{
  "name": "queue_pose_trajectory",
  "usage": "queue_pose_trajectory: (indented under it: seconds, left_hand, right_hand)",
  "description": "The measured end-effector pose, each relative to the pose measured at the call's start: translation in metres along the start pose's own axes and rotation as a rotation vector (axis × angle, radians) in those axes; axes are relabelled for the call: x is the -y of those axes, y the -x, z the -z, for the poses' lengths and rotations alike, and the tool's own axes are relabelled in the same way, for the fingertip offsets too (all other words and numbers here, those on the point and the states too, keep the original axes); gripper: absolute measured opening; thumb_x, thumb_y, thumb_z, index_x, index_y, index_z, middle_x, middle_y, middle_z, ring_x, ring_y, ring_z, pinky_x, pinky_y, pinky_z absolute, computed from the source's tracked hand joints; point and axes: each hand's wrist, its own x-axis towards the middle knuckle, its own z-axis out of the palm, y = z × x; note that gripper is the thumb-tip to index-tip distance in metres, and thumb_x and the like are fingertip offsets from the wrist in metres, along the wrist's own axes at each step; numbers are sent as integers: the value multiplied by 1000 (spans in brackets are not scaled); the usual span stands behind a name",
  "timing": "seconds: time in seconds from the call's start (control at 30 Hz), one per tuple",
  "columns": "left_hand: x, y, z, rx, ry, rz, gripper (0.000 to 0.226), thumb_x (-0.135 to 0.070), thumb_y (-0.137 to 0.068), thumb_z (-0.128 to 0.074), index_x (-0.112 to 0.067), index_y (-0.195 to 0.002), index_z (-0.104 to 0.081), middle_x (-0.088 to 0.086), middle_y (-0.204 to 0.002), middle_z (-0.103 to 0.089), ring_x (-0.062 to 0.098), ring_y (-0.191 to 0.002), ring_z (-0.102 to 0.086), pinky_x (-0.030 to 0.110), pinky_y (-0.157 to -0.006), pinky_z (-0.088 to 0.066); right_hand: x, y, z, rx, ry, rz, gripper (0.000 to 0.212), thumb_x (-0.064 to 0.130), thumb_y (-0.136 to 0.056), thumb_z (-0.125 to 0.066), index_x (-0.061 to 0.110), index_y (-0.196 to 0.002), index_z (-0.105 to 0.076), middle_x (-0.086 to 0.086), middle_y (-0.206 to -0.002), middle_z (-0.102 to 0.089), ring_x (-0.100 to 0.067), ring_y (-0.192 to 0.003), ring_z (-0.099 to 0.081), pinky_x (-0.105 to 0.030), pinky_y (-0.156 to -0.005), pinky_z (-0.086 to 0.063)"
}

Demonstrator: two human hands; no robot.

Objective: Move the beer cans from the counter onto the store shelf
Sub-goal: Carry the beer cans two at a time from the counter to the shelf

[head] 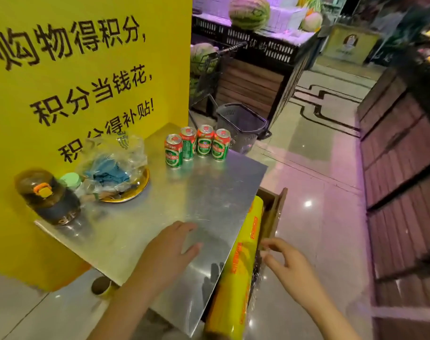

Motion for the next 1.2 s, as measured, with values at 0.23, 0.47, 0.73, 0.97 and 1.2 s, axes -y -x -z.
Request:
queue_pose_trajectory:
  seconds: [0.23,0.47,0.73,0.97,1.2]
  left_hand:
    - [24,-110,-2,-66,168,281,46,-35,-89,-60,-22,-131,-47,-6,-128,-53,11,-114,-52,22,-90,-39]
    - [75,-222,4,-191,300,557,59,-25,-83,-69,-7,-132,-43,10,-124,-54,24,-101,-56,24,-78,-41]
    - [94,-312,-8,-514,464,641,111,-33,-66,-83,-9,-148,-12,12,-153,-25,27,-139,-27,46,-113,-26]
    - [96,-340,-29,-712,411,557,92,-34,-62,-85,-22,-136,-30,0,-131,-51,18,-120,-51,37,-101,-43]
    - [80,-328,-27,-827,324,598,67,-27,-61,-86,-20,-117,-49,-1,-110,-63,16,-97,-60,34,-83,-49]
  right_hand:
    - [-8,-178,-14,141,-121,-27,37,21,-88,-66,14,-122,-55,-3,-116,-59,-15,-106,-55,-28,-91,-46]
    - [12,-343,-23,201,-199,-38,55,17,-83,-72,15,-126,-37,5,-108,-46,-17,-104,-49,-20,-72,-40]
    - [6,-437,-39,140,-336,37,92,6,-67,-83,11,-141,-28,2,-125,-46,-13,-118,-45,-25,-98,-34]
    - [-15,-460,-45,126,-377,84,94,11,-58,-89,19,-137,-38,5,-126,-55,-14,-116,-54,-35,-103,-43]
    - [-9,-453,-42,99,-332,135,58,10,-57,-90,36,-91,-50,13,-93,-58,-9,-89,-55,-26,-84,-43]
